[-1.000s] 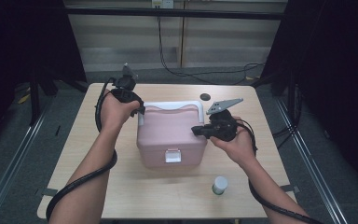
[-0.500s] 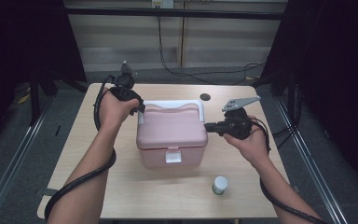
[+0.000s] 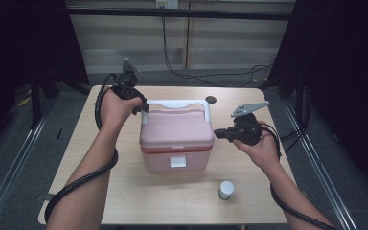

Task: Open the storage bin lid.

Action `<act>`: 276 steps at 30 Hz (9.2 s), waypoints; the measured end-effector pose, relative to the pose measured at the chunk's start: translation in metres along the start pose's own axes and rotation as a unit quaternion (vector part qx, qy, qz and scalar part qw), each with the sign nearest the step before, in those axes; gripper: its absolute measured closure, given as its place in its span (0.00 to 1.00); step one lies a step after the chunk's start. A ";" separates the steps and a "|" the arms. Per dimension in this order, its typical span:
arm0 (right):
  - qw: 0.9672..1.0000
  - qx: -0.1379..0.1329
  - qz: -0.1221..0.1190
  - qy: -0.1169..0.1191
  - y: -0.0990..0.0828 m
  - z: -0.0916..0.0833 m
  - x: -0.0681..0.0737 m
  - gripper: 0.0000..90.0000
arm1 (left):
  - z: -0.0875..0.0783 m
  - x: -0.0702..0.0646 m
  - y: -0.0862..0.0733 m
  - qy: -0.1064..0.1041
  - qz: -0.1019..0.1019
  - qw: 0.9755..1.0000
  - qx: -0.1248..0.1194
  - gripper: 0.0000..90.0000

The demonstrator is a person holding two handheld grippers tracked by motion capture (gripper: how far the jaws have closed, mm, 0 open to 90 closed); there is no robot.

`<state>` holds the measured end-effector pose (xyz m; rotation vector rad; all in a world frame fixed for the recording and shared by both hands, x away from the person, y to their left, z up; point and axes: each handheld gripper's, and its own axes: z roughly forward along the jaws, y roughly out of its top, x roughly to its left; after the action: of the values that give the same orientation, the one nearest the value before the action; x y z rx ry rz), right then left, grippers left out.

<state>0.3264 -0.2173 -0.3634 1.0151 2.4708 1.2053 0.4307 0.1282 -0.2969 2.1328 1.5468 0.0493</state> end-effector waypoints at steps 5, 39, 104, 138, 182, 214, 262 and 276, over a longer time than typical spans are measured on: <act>1.000 0.007 0.002 0.002 -0.004 0.002 -0.001 1.00 | -0.005 0.003 0.002 -0.005 -0.001 1.000 -0.006 0.78; 0.999 0.004 -0.012 0.047 0.003 0.019 0.015 1.00 | -0.014 0.007 -0.001 0.002 0.012 1.000 -0.024 0.68; 1.000 -0.013 -0.005 0.026 0.033 -0.001 0.012 1.00 | -0.001 0.031 -0.060 -0.019 0.074 0.997 -0.007 0.53; 1.000 -0.014 -0.007 0.018 0.045 0.000 0.015 1.00 | -0.005 0.029 -0.070 -0.050 0.077 0.996 -0.016 0.49; 0.999 0.015 -0.012 0.029 0.012 0.021 0.014 0.99 | -0.012 0.011 -0.052 -0.051 0.079 0.994 -0.060 0.49; 0.998 0.031 -0.016 0.049 -0.001 0.037 0.018 0.98 | -0.012 0.008 -0.036 -0.027 0.083 0.992 -0.089 0.61; 0.997 0.043 -0.022 0.057 -0.009 0.049 0.021 1.00 | -0.016 0.008 -0.009 0.006 0.056 0.995 -0.088 0.84; 0.997 0.047 -0.038 0.054 -0.008 0.052 0.022 1.00 | -0.016 0.008 0.000 0.014 0.046 0.995 -0.089 0.86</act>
<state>0.3295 -0.1740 -0.4012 0.8917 2.6457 1.1592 0.4292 0.1414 -0.2853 2.0698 1.4028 0.2411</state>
